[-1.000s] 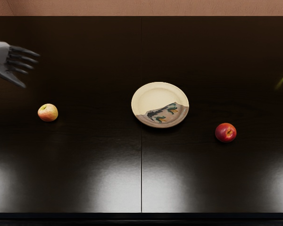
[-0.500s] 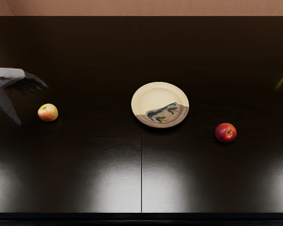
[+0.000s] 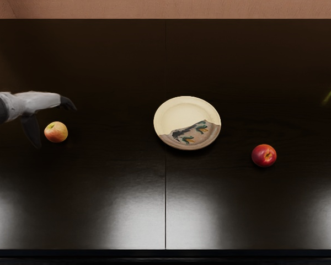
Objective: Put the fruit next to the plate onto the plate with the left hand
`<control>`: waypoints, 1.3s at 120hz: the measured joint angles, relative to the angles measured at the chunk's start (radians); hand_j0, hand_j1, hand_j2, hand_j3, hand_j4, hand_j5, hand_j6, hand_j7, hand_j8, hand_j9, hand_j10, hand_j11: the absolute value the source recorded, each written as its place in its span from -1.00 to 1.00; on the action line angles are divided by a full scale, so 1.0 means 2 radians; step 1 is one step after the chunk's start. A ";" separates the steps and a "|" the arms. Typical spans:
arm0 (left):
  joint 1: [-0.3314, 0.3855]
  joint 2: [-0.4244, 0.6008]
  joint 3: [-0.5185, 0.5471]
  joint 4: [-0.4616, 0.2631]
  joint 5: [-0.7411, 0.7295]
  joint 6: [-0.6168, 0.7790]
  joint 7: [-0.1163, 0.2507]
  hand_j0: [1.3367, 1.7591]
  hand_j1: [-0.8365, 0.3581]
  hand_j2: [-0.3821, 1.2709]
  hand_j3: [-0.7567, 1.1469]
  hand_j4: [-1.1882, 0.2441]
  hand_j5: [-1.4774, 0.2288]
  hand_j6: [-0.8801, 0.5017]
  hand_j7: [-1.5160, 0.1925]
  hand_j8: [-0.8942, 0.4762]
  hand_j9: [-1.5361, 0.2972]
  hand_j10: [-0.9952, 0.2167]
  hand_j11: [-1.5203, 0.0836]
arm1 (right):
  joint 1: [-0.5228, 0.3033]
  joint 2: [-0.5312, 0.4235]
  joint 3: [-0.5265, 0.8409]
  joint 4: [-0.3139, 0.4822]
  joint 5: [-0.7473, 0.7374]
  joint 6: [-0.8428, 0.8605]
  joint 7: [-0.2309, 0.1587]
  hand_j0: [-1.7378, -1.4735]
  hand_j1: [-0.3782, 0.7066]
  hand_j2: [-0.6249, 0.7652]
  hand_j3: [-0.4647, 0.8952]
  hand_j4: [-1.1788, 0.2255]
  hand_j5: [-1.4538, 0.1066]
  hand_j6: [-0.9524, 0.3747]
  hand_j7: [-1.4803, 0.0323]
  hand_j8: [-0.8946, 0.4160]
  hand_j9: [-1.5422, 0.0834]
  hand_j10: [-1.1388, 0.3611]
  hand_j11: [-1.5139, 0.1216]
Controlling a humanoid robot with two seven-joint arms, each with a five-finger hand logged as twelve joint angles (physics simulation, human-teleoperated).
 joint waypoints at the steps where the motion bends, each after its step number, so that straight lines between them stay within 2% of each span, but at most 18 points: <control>1: 0.000 -0.002 0.003 0.000 0.002 0.003 0.000 0.52 0.49 -0.47 -0.20 0.30 0.35 -0.10 0.39 -0.07 0.32 0.22 0.49 | 0.000 0.000 0.000 0.000 0.000 0.000 0.000 -0.40 -0.88 -0.11 -0.32 0.63 0.81 0.39 0.90 0.32 0.85 0.48 0.80; 22: 0.000 -0.020 0.045 0.000 0.044 0.054 0.003 0.52 0.48 -0.47 -0.20 0.29 0.34 -0.11 0.39 -0.08 0.32 0.21 0.48 | 0.000 0.000 0.000 0.000 0.000 0.000 0.000 -0.40 -0.88 -0.11 -0.32 0.63 0.81 0.39 0.90 0.32 0.85 0.48 0.80; 40: 0.003 -0.049 0.065 0.007 0.074 0.066 0.026 0.52 0.48 -0.47 -0.20 0.29 0.34 -0.11 0.38 -0.08 0.31 0.21 0.48 | 0.000 0.000 0.000 0.000 0.000 0.000 0.000 -0.40 -0.88 -0.11 -0.32 0.63 0.81 0.39 0.90 0.32 0.85 0.48 0.80; 50: 0.006 -0.064 0.069 0.018 0.079 0.068 0.038 0.52 0.47 -0.47 -0.20 0.29 0.34 -0.11 0.38 -0.08 0.31 0.21 0.48 | 0.000 0.000 0.000 0.000 0.000 0.000 0.000 -0.40 -0.88 -0.11 -0.32 0.63 0.81 0.39 0.90 0.32 0.85 0.48 0.80; 73: 0.013 -0.089 0.078 0.058 0.082 0.069 0.052 0.52 0.44 -0.47 -0.20 0.27 0.31 -0.13 0.36 -0.11 0.29 0.18 0.45 | 0.000 0.000 0.000 0.000 0.000 0.000 0.000 -0.40 -0.88 -0.11 -0.32 0.63 0.81 0.39 0.90 0.32 0.85 0.48 0.80; 98: 0.014 -0.103 0.100 0.091 0.080 0.085 0.055 0.52 0.39 -0.46 -0.20 0.23 0.27 -0.17 0.32 -0.14 0.25 0.14 0.41 | 0.000 0.000 0.000 0.000 0.000 0.000 0.000 -0.40 -0.88 -0.11 -0.32 0.63 0.81 0.39 0.90 0.32 0.85 0.48 0.80; 123: 0.026 -0.122 0.113 0.097 0.080 0.124 0.054 0.52 0.36 -0.46 -0.20 0.21 0.25 -0.19 0.29 -0.16 0.23 0.12 0.39 | 0.000 0.000 0.000 0.000 0.000 0.000 0.000 -0.40 -0.88 -0.11 -0.32 0.63 0.81 0.39 0.90 0.32 0.85 0.48 0.80; 156: 0.037 -0.130 0.114 0.107 0.080 0.134 0.052 0.52 0.29 -0.45 -0.20 0.17 0.20 -0.23 0.25 -0.21 0.18 0.06 0.33 | 0.000 0.000 0.000 0.000 0.000 0.000 0.000 -0.40 -0.88 -0.11 -0.32 0.63 0.81 0.39 0.90 0.32 0.85 0.48 0.80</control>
